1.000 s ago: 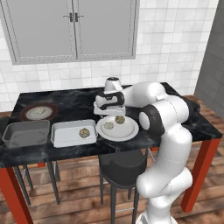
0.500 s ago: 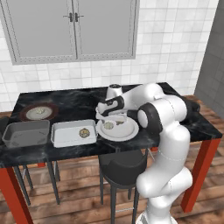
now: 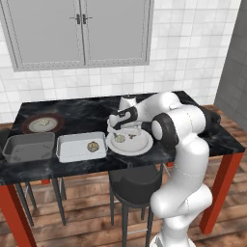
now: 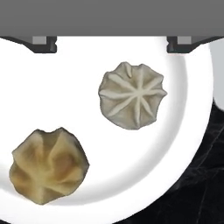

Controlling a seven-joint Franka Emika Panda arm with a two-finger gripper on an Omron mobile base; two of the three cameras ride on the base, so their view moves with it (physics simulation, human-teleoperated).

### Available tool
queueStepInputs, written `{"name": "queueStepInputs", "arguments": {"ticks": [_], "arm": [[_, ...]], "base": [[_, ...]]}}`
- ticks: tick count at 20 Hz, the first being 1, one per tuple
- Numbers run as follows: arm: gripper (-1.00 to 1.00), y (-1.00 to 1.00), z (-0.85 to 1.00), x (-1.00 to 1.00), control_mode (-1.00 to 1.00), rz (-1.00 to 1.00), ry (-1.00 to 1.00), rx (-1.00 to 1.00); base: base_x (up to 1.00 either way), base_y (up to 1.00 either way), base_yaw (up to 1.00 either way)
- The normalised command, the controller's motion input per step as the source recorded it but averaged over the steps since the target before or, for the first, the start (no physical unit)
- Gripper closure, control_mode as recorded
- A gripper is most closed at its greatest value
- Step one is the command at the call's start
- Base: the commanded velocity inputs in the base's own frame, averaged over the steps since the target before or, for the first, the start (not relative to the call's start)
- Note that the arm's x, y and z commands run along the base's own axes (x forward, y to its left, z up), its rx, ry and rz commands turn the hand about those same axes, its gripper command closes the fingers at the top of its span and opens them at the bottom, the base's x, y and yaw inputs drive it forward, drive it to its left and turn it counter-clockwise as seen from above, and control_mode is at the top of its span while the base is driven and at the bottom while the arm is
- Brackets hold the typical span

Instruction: Place two dumplings into each of the tupperware containers and then place the containers in the fridge.

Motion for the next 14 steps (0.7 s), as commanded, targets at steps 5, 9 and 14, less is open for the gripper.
{"name": "queueStepInputs", "arguments": {"ticks": [5,9,14], "arm": [[-1.0,-0.02,-0.15,0.2,-1.0,0.0,0.0,0.0],[-1.0,0.0,-0.19,0.2,-1.0,0.0,0.0,0.0],[-1.0,0.0,-0.22,0.1,-1.0,0.0,0.0,0.0]], "base": [[0.0,0.0,0.0],[0.0,0.0,0.0],[0.0,0.0,0.0]]}}
